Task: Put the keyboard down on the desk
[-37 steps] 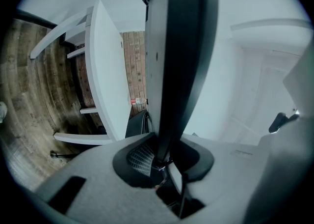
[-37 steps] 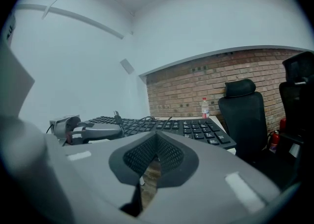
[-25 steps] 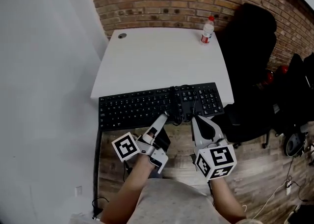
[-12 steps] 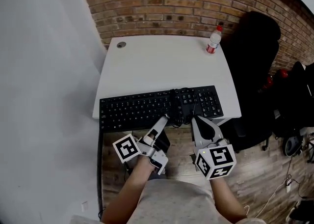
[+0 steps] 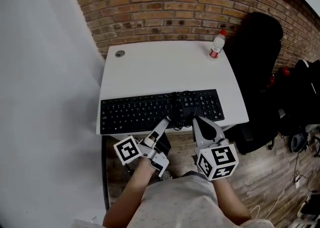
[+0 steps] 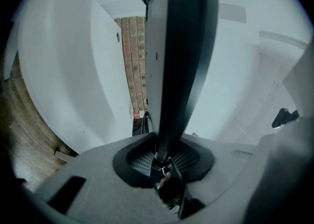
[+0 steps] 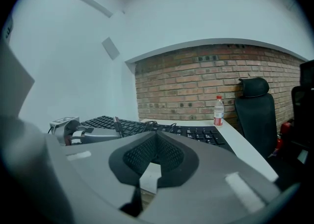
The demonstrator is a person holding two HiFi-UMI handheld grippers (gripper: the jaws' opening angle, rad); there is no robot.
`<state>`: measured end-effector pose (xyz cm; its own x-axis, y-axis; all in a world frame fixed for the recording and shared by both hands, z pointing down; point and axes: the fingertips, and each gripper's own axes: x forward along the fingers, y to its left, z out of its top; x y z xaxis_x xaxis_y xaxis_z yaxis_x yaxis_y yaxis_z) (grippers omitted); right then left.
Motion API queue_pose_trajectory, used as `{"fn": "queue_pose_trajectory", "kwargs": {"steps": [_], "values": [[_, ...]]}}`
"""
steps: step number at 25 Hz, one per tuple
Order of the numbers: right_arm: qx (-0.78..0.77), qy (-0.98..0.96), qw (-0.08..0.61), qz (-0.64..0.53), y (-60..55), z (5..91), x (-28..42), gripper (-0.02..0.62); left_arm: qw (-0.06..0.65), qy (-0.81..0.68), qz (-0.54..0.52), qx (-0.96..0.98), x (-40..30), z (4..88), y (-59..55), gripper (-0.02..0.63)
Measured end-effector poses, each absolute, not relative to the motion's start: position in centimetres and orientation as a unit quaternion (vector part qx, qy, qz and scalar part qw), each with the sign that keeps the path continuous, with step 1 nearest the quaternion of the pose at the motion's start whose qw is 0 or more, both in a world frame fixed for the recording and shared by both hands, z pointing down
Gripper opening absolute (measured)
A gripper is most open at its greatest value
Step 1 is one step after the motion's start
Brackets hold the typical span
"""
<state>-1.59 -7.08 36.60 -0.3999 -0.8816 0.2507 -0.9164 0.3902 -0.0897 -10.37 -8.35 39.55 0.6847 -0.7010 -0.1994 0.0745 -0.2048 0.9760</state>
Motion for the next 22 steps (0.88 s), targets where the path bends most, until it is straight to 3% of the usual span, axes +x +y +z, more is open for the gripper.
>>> {"fn": "queue_pose_trajectory", "kwargs": {"steps": [22], "values": [[0.534,-0.831,0.088,0.128,-17.9,38.7,0.1,0.009,0.610,-0.217,-0.316,0.694,-8.4,42.5,-18.7,0.077]]}}
